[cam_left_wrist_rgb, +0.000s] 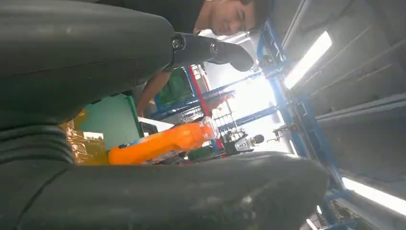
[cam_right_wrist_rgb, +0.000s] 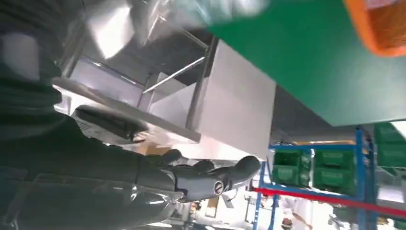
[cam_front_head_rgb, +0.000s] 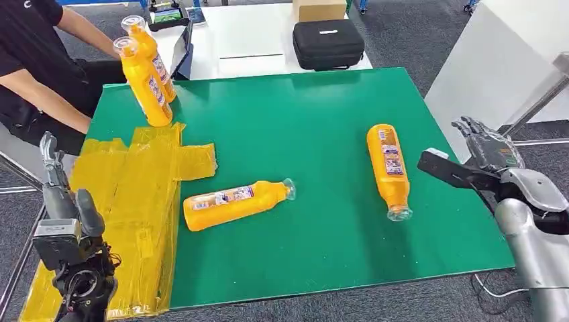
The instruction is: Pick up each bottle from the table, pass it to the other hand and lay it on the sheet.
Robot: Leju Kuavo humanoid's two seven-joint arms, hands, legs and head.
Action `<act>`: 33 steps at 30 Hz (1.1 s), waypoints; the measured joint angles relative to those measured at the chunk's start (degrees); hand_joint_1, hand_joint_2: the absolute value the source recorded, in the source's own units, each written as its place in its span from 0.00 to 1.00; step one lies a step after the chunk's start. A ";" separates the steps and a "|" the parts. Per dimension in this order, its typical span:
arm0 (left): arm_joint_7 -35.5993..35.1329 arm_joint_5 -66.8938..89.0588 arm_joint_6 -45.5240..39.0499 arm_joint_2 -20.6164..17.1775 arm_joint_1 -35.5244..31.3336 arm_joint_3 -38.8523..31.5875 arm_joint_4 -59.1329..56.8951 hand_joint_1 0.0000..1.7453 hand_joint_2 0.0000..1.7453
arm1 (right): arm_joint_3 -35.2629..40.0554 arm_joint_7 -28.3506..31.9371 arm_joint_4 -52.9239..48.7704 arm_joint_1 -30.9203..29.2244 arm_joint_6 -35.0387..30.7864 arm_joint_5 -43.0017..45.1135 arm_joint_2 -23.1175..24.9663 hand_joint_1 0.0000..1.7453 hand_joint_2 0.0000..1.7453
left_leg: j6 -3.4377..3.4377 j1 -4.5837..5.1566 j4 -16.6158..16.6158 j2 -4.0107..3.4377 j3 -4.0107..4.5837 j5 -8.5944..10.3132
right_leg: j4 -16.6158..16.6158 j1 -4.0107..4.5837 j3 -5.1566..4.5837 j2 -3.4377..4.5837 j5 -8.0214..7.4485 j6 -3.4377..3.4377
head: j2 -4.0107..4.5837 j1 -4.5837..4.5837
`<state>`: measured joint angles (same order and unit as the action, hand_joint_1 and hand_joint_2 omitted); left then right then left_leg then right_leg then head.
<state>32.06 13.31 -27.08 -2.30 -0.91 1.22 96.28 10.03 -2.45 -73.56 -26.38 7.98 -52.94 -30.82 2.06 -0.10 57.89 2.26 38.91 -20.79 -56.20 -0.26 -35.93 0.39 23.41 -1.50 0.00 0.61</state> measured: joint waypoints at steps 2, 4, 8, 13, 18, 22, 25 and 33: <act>0.05 0.04 -0.09 0.18 0.17 -0.13 0.35 0.00 0.00 | 0.64 -0.88 2.27 -2.13 1.54 0.99 -0.20 0.00 1.00 | 0.00 0.00 0.00 -0.03 0.02 0.00 | -0.01 0.01 0.02 0.00 -0.01 0.00 | 0.00 -0.02; -0.19 0.04 -0.13 0.40 -0.18 -0.42 0.44 0.00 0.00 | 1.67 -2.14 6.42 -6.32 4.55 3.97 0.08 0.00 1.00 | 0.00 0.00 0.00 -0.07 0.01 0.00 | -0.02 0.01 -0.01 0.03 -0.06 -0.05 | 0.00 0.05; -0.96 0.41 0.09 1.16 -1.35 -0.42 0.46 0.00 0.00 | 3.00 -3.76 18.08 -14.83 4.96 9.07 1.31 0.00 1.00 | 0.04 -0.02 0.00 -0.06 -0.01 0.09 | -0.02 0.02 -0.01 0.01 -0.07 -0.05 | 0.00 0.02; -0.63 0.41 0.57 1.99 -2.50 -0.26 0.29 0.00 0.00 | 3.67 -5.53 31.67 -21.70 -1.60 11.37 3.56 0.00 1.00 | 0.06 -0.02 0.01 -0.01 0.00 0.12 | -0.03 0.02 0.00 -0.03 -0.07 -0.06 | 0.00 0.00; -0.57 0.37 0.77 2.34 -6.54 1.58 -1.55 0.00 0.00 | 1.73 -4.37 40.45 -23.80 -7.24 17.84 7.06 0.00 1.00 | 0.06 -0.01 0.01 -0.03 0.00 0.12 | -0.03 0.02 0.01 -0.03 -0.08 -0.07 | 0.00 0.02; -0.85 0.30 0.50 2.45 -9.28 3.70 -3.54 0.00 0.00 | -3.52 1.56 44.27 -23.69 -10.36 27.59 11.61 0.00 1.00 | 0.06 -0.02 0.01 -0.09 -0.01 0.12 | -0.04 0.02 -0.03 -0.01 -0.10 -0.06 | 0.00 0.02; -0.87 0.52 0.39 2.78 -11.07 5.23 -4.70 0.00 0.00 | -8.44 4.15 45.95 -23.44 -10.95 33.84 15.48 0.00 1.00 | 0.05 -0.06 0.01 -0.08 -0.03 0.12 | -0.04 0.06 -0.03 0.00 -0.10 -0.06 | 0.00 0.02; -1.62 1.70 0.74 3.54 -14.50 7.67 -7.54 0.00 0.00 | -15.27 2.43 49.21 -22.58 -8.09 37.99 22.59 0.00 1.00 | 0.05 -0.06 0.01 -0.09 -0.01 0.13 | -0.05 0.04 -0.04 0.00 -0.10 -0.06 | 0.00 0.00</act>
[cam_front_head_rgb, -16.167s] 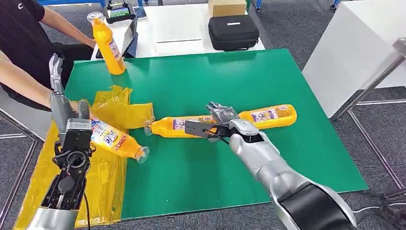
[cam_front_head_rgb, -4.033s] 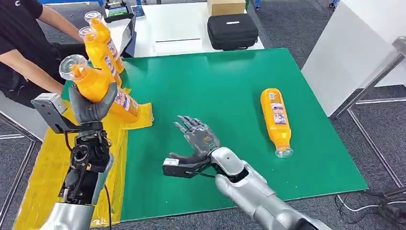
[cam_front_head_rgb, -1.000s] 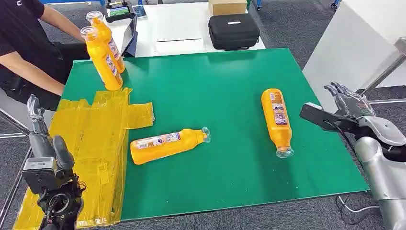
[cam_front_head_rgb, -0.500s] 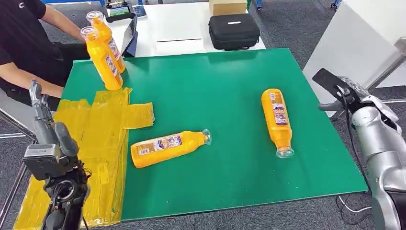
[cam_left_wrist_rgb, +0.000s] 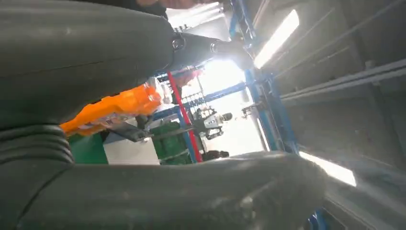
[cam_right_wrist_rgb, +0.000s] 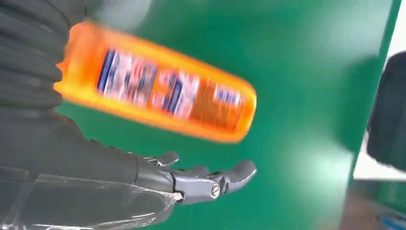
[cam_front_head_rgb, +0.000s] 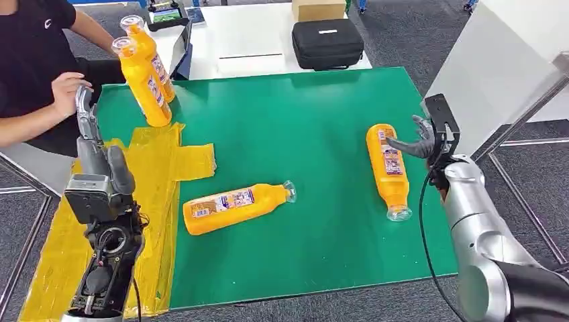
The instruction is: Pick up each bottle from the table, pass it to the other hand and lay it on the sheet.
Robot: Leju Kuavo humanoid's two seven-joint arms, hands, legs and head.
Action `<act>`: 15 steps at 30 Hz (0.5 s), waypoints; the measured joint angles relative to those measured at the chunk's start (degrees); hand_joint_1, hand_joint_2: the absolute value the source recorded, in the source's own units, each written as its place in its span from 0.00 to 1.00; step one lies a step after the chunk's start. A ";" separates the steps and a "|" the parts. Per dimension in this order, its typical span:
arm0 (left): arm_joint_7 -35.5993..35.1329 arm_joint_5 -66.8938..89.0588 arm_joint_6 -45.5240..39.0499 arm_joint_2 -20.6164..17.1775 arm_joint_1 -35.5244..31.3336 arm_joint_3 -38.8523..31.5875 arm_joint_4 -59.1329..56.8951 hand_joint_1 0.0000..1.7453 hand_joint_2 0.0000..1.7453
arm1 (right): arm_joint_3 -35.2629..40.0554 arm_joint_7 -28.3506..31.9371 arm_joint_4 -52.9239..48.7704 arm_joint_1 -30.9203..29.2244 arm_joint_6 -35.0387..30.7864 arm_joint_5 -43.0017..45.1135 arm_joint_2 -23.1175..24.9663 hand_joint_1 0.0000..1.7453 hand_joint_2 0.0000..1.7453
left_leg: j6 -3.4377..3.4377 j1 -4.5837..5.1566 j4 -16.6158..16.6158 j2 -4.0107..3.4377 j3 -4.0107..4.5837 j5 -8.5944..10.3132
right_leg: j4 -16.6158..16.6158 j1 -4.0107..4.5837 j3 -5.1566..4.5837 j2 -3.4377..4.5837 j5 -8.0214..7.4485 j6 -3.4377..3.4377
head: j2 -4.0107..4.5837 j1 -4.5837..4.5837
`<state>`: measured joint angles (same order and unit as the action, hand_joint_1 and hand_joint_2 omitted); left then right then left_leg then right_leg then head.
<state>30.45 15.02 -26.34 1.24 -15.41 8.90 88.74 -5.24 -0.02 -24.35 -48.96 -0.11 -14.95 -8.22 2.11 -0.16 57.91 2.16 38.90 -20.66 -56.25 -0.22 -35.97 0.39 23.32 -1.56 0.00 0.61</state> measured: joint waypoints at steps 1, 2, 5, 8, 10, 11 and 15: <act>-0.04 0.06 0.02 0.09 -0.24 0.26 -0.26 0.00 0.00 | -0.39 0.00 0.20 0.05 0.15 0.11 0.63 0.00 1.00 | 0.00 0.01 0.00 -0.01 0.00 0.00 | 0.00 -0.01 0.00 0.00 0.00 0.00 | 0.00 0.02; -0.11 0.09 0.07 0.22 -0.44 0.48 -0.54 0.00 0.00 | -0.70 -0.02 0.37 0.11 0.20 0.24 1.33 0.00 1.00 | 0.00 0.01 0.00 -0.01 0.00 0.00 | 0.01 -0.01 -0.01 0.01 0.00 0.00 | 0.00 0.02; -0.20 0.09 0.09 0.37 -0.91 0.68 -1.20 0.00 0.00 | -1.16 -0.02 0.83 0.19 0.20 0.31 2.47 0.00 1.00 | 0.00 0.01 0.00 0.05 0.00 0.00 | 0.01 -0.01 0.00 -0.03 0.00 0.00 | 0.00 0.02; -0.24 0.28 0.07 0.42 -1.00 1.05 -1.79 0.00 0.00 | -1.80 -0.39 1.22 0.19 0.18 0.15 3.35 0.00 1.00 | 0.00 0.01 0.00 0.02 0.00 0.00 | 0.00 -0.01 0.00 -0.01 0.00 0.00 | 0.00 0.02; -0.24 0.52 -0.04 0.46 -1.01 1.11 -1.86 0.00 0.00 | -1.82 -1.01 1.38 0.19 -0.55 -0.90 3.79 0.00 1.00 | 0.00 0.01 0.00 0.01 0.00 0.00 | 0.00 -0.01 0.00 -0.01 0.00 0.00 | 0.00 0.02; -0.31 0.61 -0.13 0.46 -1.01 1.09 -1.86 0.00 0.00 | -1.77 -1.88 1.42 0.17 -1.51 -2.17 4.05 0.00 1.00 | 0.00 0.01 0.00 0.01 0.00 0.00 | 0.00 -0.01 0.00 -0.01 0.00 0.00 | 0.00 0.02; -1.51 1.68 0.00 0.53 -0.68 1.09 -1.68 0.00 0.00 | 1.05 -10.46 1.44 0.10 -9.10 -12.12 4.79 0.00 1.00 | 0.00 0.01 0.00 0.04 0.01 0.00 | -0.01 0.00 0.01 -0.02 0.00 0.00 | 0.00 0.00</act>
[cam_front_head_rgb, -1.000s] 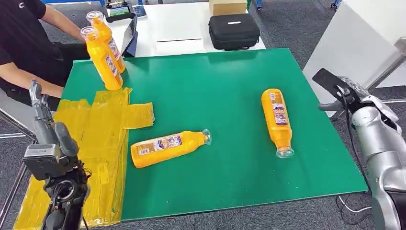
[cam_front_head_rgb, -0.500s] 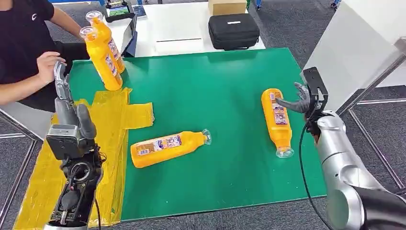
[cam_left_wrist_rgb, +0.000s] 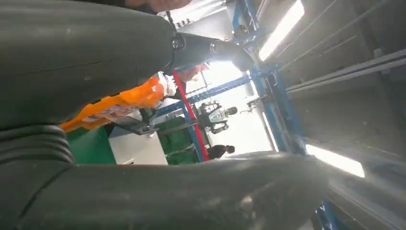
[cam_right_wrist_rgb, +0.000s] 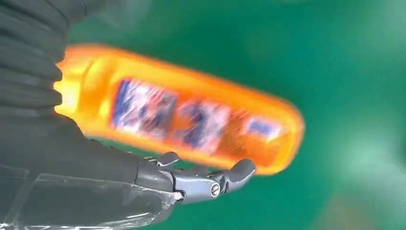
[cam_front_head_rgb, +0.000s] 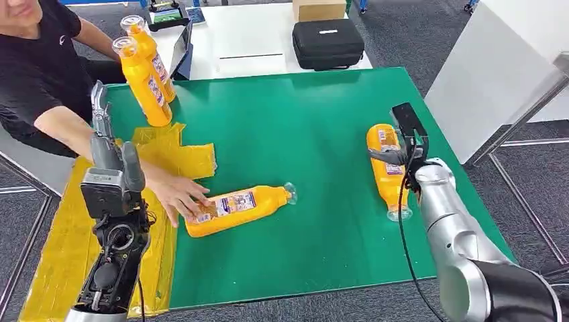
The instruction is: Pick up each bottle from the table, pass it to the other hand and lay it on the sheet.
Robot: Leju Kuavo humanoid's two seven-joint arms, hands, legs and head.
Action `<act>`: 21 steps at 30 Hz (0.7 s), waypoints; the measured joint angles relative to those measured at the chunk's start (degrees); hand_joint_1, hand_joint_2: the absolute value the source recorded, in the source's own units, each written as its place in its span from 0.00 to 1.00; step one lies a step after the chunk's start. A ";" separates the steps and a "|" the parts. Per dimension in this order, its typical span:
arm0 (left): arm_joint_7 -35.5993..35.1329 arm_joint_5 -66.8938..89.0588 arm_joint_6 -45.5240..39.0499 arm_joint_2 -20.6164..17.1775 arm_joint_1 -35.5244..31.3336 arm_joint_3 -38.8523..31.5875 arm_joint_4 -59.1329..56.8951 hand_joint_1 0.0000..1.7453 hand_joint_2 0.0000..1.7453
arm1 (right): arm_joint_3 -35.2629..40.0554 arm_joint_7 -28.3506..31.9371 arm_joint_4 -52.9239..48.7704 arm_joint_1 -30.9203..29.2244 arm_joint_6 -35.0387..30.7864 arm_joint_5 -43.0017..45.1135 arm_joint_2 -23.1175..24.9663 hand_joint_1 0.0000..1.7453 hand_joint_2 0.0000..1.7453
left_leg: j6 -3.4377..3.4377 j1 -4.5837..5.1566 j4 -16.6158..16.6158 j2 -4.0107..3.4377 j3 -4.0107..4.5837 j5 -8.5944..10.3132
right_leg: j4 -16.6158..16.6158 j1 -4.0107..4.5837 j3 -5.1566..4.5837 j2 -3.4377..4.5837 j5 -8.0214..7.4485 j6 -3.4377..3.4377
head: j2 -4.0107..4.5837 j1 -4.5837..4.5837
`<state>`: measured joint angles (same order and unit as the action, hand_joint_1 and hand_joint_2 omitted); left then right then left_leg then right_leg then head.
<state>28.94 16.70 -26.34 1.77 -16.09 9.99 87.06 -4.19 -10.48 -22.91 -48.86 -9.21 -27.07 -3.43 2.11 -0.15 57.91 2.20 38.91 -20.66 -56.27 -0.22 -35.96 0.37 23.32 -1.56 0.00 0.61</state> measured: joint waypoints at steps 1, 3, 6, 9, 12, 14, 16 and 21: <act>-0.20 0.22 0.07 0.07 0.12 0.00 0.15 0.00 0.00 | 0.79 -1.70 0.00 -0.01 -1.35 -2.16 0.09 0.00 1.00 | 0.00 0.00 0.00 -0.01 0.00 0.00 | 0.00 0.00 0.00 0.00 0.00 0.00 | 0.00 0.02; -0.57 0.72 0.20 0.11 0.48 -0.07 0.66 0.00 0.00 | 2.34 -4.48 -0.26 -0.03 -3.47 -5.90 0.39 0.00 1.00 | 0.00 0.00 0.00 -0.03 0.00 0.00 | 0.00 0.00 0.00 0.01 0.00 0.00 | 0.00 0.00; -0.89 1.13 0.31 0.13 0.90 -0.22 1.11 0.00 0.00 | 4.13 -6.44 -1.11 -0.06 -5.00 -9.58 0.89 0.00 1.00 | 0.00 0.00 0.00 -0.01 0.00 0.00 | 0.00 0.00 0.00 0.00 0.00 0.00 | 0.00 0.00; -1.00 1.20 0.06 0.13 1.43 -0.65 1.68 0.00 0.00 | 5.07 -7.49 -3.06 -0.05 -5.83 -13.18 1.73 0.00 1.00 | 0.00 0.00 0.00 -0.02 0.00 0.00 | 0.00 0.00 -0.01 0.01 0.00 0.00 | 0.00 0.00; -1.18 1.27 -0.07 0.13 2.07 -0.83 2.19 0.00 0.00 | 5.66 -8.38 -5.40 -0.07 -5.87 -15.47 2.38 0.00 1.00 | -0.01 -0.01 0.00 0.00 0.00 0.00 | 0.00 0.01 0.00 0.00 0.00 0.00 | 0.00 0.00; -1.35 1.31 -0.07 0.13 2.41 -1.03 2.58 0.00 0.00 | 5.68 -8.67 -6.97 0.00 -5.72 -16.69 2.90 0.00 1.00 | -0.01 -0.01 0.00 -0.01 0.00 0.00 | 0.00 0.00 0.00 0.00 0.00 0.00 | 0.00 0.00; -1.46 1.37 -0.07 0.15 2.63 -1.18 2.91 0.00 0.00 | 5.68 -8.84 -8.41 0.00 -5.24 -17.41 3.28 0.00 1.00 | -0.01 -0.01 0.00 -0.01 -0.01 0.00 | 0.00 0.00 -0.01 0.01 0.00 0.01 | 0.00 0.00; -1.66 1.46 0.15 0.28 2.89 -1.20 3.45 0.00 0.00 | 5.57 -9.08 -9.53 0.20 -3.29 -17.61 3.61 0.00 1.00 | 0.00 0.00 0.00 0.00 0.00 0.00 | 0.01 -0.01 -0.01 0.00 0.01 0.01 | 0.00 0.00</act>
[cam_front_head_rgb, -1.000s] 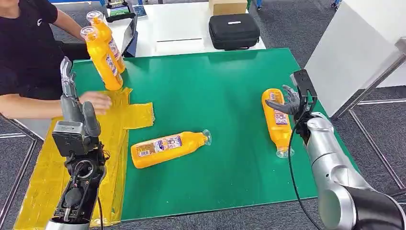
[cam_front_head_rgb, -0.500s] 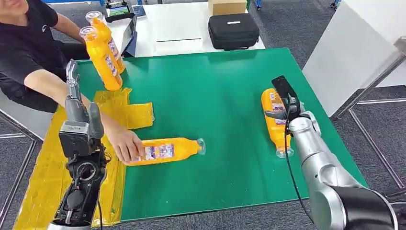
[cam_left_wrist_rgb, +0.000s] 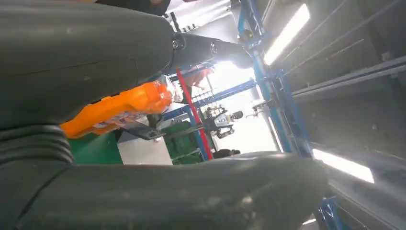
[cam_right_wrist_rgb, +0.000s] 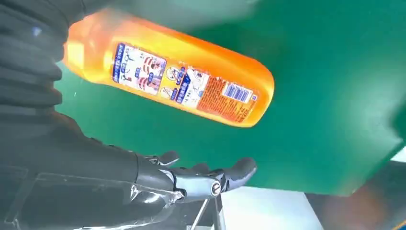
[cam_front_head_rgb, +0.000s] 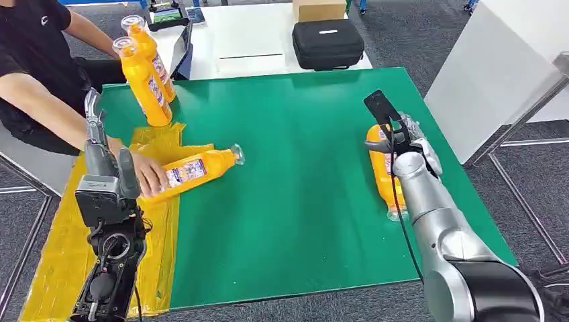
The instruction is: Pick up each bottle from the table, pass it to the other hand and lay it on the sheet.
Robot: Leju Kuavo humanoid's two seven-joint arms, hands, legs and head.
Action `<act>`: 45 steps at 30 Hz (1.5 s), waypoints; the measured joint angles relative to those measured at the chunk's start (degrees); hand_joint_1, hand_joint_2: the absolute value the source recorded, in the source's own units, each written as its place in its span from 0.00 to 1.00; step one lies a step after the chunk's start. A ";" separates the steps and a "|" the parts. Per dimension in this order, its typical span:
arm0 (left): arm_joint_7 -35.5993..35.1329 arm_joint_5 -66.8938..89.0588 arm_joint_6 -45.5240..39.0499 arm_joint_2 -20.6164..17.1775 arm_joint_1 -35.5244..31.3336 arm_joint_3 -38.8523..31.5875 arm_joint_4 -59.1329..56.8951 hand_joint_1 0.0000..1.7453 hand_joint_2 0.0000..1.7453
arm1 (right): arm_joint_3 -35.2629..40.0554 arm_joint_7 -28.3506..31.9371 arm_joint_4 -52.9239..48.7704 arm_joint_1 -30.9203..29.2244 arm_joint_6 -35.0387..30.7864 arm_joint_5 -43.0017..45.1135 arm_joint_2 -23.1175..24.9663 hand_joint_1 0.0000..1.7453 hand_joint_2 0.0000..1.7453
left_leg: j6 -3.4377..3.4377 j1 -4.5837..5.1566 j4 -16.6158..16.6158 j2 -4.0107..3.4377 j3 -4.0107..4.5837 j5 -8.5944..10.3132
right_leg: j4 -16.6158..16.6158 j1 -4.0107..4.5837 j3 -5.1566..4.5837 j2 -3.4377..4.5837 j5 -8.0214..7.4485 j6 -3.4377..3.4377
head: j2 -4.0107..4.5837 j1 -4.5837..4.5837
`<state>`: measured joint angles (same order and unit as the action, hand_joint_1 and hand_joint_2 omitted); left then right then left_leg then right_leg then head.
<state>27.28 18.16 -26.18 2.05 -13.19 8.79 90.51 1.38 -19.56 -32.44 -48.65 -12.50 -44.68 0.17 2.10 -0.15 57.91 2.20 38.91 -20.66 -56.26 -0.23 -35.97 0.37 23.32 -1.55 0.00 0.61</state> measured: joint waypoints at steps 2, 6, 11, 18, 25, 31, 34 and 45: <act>0.00 0.00 0.15 0.04 0.02 0.00 0.02 0.00 0.00 | -0.35 -0.15 0.02 0.03 0.74 -0.20 0.02 0.00 1.00 | 0.00 0.00 0.00 0.00 0.00 0.00 | 0.00 0.00 0.00 0.00 0.00 0.00 | 0.00 0.00; -0.02 0.29 0.48 0.15 0.01 0.00 0.02 0.00 0.00 | -1.12 -0.61 0.37 0.69 1.20 -0.44 0.04 0.00 1.00 | 0.00 0.00 0.00 0.00 0.00 0.00 | 0.00 0.00 0.00 0.00 0.00 0.00 | 0.00 0.02; -0.26 0.53 0.94 0.31 0.02 0.00 0.02 0.00 0.00 | -2.06 -1.60 1.01 1.17 1.49 -1.36 0.04 0.00 1.00 | 0.00 0.00 0.00 -0.02 0.00 0.00 | 0.00 0.01 -0.01 0.01 0.00 0.00 | 0.00 0.00; -0.37 0.64 0.96 0.44 0.05 0.00 0.15 0.00 0.00 | -3.34 -3.37 1.53 2.16 1.82 -3.54 -0.02 0.00 1.00 | 0.00 -0.01 0.00 -0.01 -0.01 0.00 | 0.00 0.01 -0.01 0.01 0.00 0.00 | 0.00 0.00; -0.42 0.68 1.03 0.44 0.41 0.00 0.83 0.00 0.00 | -4.33 -5.03 1.95 3.17 1.92 -5.38 -0.18 0.00 1.00 | 0.00 0.00 0.00 -0.01 0.00 0.00 | 0.01 0.00 -0.01 0.00 0.00 0.00 | 0.00 0.00; -0.42 0.68 1.03 0.46 0.85 0.00 0.96 0.00 0.00 | -4.76 -5.14 2.32 3.78 1.92 -5.53 -0.35 0.00 1.00 | 0.00 0.00 0.00 -0.02 0.00 0.00 | 0.01 0.01 -0.01 0.01 0.00 0.00 | 0.00 0.00; -0.42 0.68 1.03 0.46 0.92 0.00 1.03 0.00 0.00 | -4.79 -5.14 2.32 3.91 1.95 -5.51 -0.37 0.00 1.00 | 0.00 0.00 0.00 -0.01 0.00 0.00 | 0.00 0.01 -0.01 0.01 0.00 0.00 | 0.00 0.00; -0.42 0.48 1.35 0.46 1.16 0.00 1.18 0.00 0.00 | -5.73 -6.19 2.82 4.62 3.02 -6.67 -0.61 0.00 1.00 | 0.00 0.00 0.00 -0.01 0.00 0.00 | 0.01 0.00 -0.01 0.00 0.00 0.00 | 0.00 0.02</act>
<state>26.86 18.64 -24.83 2.51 -12.03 8.79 91.69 -4.35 -25.75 -29.62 -44.03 -9.49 -51.34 -0.44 2.10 -0.15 57.91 2.20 38.90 -20.66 -56.25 -0.23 -35.98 0.38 23.33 -1.56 0.00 0.63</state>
